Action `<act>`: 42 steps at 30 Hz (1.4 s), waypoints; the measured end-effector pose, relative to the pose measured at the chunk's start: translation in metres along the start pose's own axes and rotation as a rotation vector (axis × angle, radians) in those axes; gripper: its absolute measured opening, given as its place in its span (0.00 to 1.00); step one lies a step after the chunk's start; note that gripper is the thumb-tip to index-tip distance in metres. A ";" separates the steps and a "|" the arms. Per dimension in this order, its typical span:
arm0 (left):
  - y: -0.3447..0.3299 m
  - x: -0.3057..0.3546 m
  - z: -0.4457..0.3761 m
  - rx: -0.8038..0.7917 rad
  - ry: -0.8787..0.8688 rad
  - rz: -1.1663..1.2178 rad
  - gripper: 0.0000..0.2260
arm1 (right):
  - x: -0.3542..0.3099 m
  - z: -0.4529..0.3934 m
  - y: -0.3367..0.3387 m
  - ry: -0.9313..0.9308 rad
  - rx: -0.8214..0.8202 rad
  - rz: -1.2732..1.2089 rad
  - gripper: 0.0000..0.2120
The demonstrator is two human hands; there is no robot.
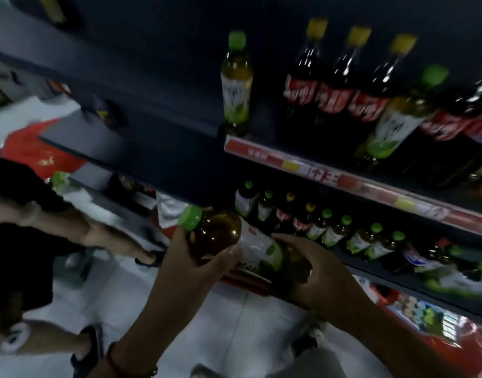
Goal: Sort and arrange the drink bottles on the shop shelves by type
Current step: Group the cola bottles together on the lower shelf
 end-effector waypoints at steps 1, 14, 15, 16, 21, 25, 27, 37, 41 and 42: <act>0.002 0.019 -0.004 -0.014 -0.031 -0.014 0.22 | -0.013 0.001 0.003 0.017 0.051 -0.017 0.32; -0.054 0.181 -0.106 -0.165 -0.499 -0.211 0.17 | -0.088 -0.096 0.041 0.103 0.401 -0.174 0.26; -0.060 0.185 -0.118 -0.153 -0.527 -0.243 0.18 | -0.087 -0.109 0.043 0.114 0.417 -0.168 0.26; -0.067 0.189 -0.128 -0.144 -0.554 -0.276 0.19 | -0.086 -0.121 0.044 0.123 0.423 -0.168 0.25; -0.096 0.197 -0.169 -0.122 -0.662 -0.399 0.19 | -0.076 -0.164 0.045 0.050 0.324 -0.306 0.25; -0.111 0.184 -0.199 -0.108 -0.665 -0.454 0.27 | -0.069 -0.180 0.055 -0.005 0.284 -0.342 0.24; -0.116 0.179 -0.208 -0.109 -0.661 -0.450 0.25 | -0.068 -0.185 0.054 -0.028 0.241 -0.359 0.24; -0.142 0.153 -0.235 -0.147 -0.691 -0.471 0.33 | -0.056 -0.207 0.015 -0.135 0.242 -0.432 0.33; -0.148 0.148 -0.234 -0.191 -0.804 -0.620 0.44 | -0.054 -0.212 0.009 -0.186 0.285 -0.480 0.34; -0.149 0.152 -0.233 -0.130 -0.915 -0.720 0.43 | -0.053 -0.213 0.009 -0.183 0.295 -0.475 0.35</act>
Point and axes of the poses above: each hand's wrist, its own z-axis away from the middle knuckle, its own y-axis out of the back of the hand, x = y × z, the point moved 9 cm from there along -z, towards the middle knuckle, and after that the axes turned 14 degrees about x, right-handed, at the moved point
